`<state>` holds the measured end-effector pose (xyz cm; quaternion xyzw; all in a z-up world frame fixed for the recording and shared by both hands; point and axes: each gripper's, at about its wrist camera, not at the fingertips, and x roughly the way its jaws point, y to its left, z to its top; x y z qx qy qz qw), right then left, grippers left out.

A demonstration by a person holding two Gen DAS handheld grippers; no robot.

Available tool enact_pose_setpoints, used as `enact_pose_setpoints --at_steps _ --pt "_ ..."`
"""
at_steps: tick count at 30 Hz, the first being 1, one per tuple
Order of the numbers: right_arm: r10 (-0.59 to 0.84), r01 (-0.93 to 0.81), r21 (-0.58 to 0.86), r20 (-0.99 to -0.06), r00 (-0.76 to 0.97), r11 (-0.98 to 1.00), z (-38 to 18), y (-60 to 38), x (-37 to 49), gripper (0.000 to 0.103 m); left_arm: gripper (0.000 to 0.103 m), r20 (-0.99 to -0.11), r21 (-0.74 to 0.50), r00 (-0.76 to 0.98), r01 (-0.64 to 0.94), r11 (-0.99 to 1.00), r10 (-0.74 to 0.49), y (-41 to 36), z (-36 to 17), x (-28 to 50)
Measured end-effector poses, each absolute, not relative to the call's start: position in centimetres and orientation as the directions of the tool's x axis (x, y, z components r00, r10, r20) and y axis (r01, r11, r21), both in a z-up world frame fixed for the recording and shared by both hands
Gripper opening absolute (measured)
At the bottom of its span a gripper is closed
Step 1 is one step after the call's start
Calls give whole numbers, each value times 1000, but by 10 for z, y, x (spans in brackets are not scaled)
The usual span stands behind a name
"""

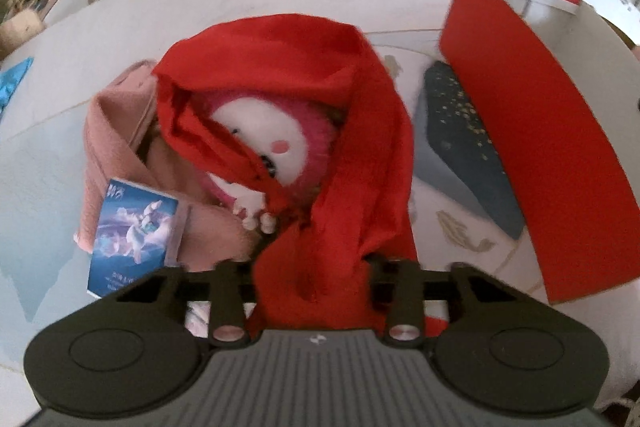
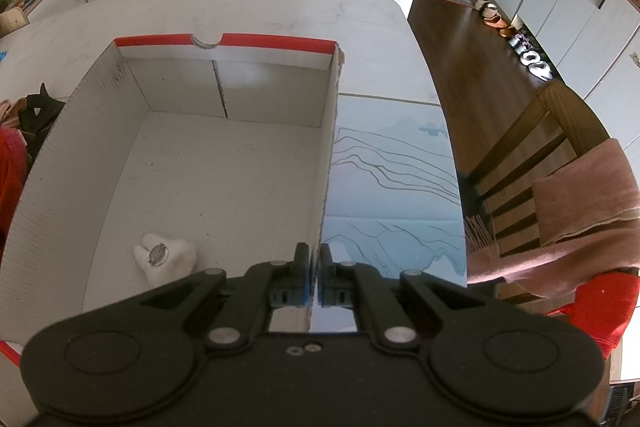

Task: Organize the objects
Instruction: 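Carry the red bag with the left gripper into the box and release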

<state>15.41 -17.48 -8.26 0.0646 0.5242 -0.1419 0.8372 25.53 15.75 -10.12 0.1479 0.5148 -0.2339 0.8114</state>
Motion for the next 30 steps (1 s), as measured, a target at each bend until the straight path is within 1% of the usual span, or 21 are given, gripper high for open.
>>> enact_pose_setpoints --at_steps 2,3,7,9,11,14,20,28,30 --pt "-169 305 -40 -896 411 951 -83 -175 154 3 16 -904 -7 363 518 855 -227 161 -100 258" --pt "-170 305 -40 -896 410 951 -82 -175 154 3 13 -902 -11 366 513 858 -231 163 -98 258" --pt "-169 306 -39 -896 410 951 -83 -175 155 3 8 -893 -37 375 492 870 -250 171 -86 257" --pt "-170 303 -42 -896 411 952 -83 -175 155 3 7 -882 -63 378 494 867 -280 174 -73 255" --pt "-169 304 -40 -896 411 952 -83 -175 155 3 7 -869 -59 400 502 863 -292 177 -55 252" --pt "-169 303 -41 -895 412 952 -83 -175 155 3 7 -850 -85 415 501 861 -325 181 -27 251" --pt "-168 300 -40 -895 413 953 -85 -176 156 3 7 -801 -152 430 526 837 -416 178 30 250" --pt "-164 294 -38 -896 414 955 -85 -178 157 3 7 -745 -198 402 629 752 -532 136 84 249" --pt "-163 292 -39 -896 414 955 -85 -178 156 3 7 -736 -188 393 663 724 -552 122 91 246"
